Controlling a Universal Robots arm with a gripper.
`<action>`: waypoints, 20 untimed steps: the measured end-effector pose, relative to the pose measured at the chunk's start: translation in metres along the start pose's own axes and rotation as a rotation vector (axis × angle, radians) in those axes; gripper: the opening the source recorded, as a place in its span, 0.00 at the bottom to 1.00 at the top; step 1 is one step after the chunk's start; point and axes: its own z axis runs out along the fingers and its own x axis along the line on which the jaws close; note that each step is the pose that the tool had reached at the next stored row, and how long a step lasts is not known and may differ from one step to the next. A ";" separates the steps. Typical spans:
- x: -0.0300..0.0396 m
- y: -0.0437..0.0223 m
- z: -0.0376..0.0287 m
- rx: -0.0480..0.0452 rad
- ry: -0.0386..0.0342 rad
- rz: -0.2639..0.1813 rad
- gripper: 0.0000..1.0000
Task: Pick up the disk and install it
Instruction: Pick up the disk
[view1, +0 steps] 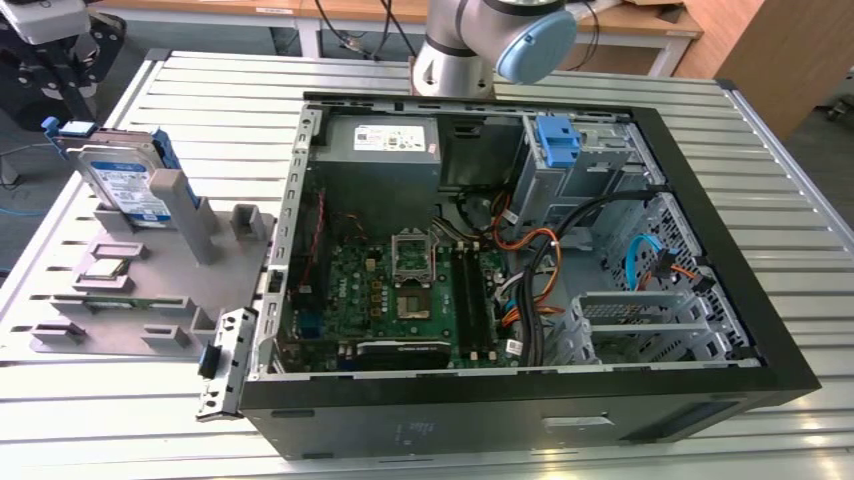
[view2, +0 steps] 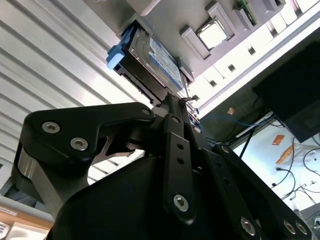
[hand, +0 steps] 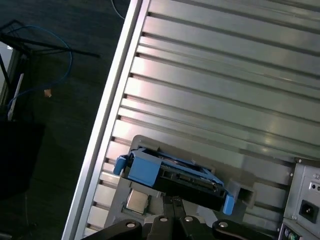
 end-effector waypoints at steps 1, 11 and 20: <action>0.0000 0.0000 0.0000 0.0004 0.0004 -0.008 0.11; 0.0000 0.0000 0.0001 0.0053 0.0055 -0.106 0.11; 0.0000 0.0000 0.0001 0.0085 0.0086 -0.168 0.11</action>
